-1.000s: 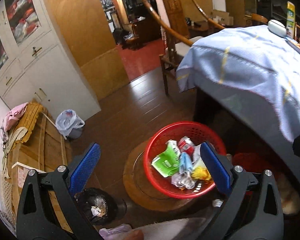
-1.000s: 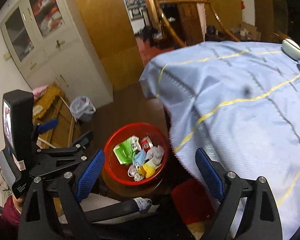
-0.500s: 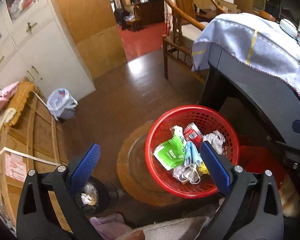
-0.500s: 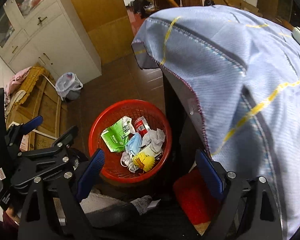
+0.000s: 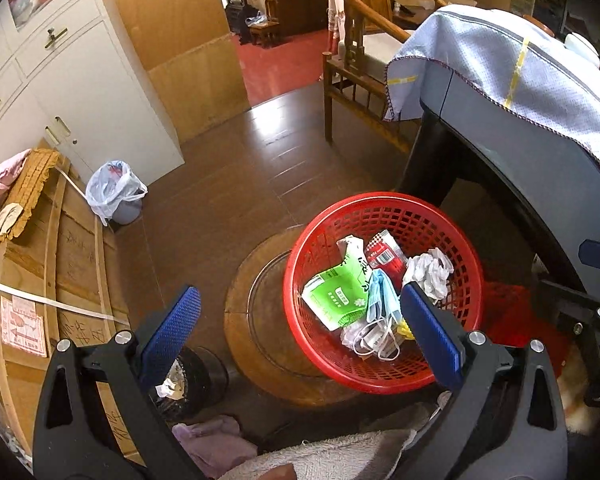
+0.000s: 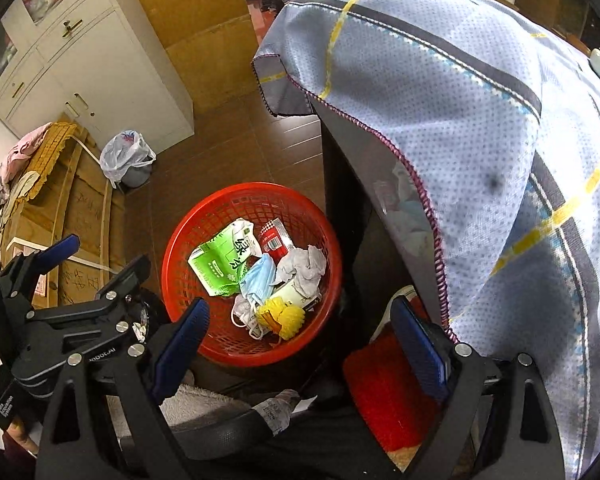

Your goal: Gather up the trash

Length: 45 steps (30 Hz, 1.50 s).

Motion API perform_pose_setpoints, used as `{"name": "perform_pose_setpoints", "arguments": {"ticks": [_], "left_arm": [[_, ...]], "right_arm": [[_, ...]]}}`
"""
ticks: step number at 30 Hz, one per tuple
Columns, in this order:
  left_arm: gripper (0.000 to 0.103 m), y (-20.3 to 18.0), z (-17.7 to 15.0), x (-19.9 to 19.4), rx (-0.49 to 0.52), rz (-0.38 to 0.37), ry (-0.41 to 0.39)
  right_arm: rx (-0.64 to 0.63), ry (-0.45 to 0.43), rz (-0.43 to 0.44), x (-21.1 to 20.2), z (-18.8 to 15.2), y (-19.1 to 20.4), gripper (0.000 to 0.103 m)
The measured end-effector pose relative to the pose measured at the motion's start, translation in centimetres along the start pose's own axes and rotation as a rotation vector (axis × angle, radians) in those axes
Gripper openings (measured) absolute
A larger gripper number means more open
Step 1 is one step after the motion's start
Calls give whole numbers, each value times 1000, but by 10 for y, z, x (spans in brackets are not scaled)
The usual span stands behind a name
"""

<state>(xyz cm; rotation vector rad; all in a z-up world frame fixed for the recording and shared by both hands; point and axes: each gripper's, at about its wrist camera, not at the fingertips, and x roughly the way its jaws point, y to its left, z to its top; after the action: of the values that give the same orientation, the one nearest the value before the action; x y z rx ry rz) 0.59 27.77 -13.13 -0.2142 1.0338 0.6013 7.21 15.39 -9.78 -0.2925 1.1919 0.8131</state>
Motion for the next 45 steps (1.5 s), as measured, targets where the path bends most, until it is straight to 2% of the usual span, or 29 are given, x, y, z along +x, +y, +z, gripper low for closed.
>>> {"name": "perform_pose_setpoints", "arguments": {"ticks": [41, 45], "left_arm": [[96, -16, 2, -12, 31, -23, -10], [96, -16, 1, -13, 36, 1, -31]], "right_arm": [[1, -29, 5, -12, -15, -10, 90], [2, -31, 4, -11, -15, -10, 90]]}}
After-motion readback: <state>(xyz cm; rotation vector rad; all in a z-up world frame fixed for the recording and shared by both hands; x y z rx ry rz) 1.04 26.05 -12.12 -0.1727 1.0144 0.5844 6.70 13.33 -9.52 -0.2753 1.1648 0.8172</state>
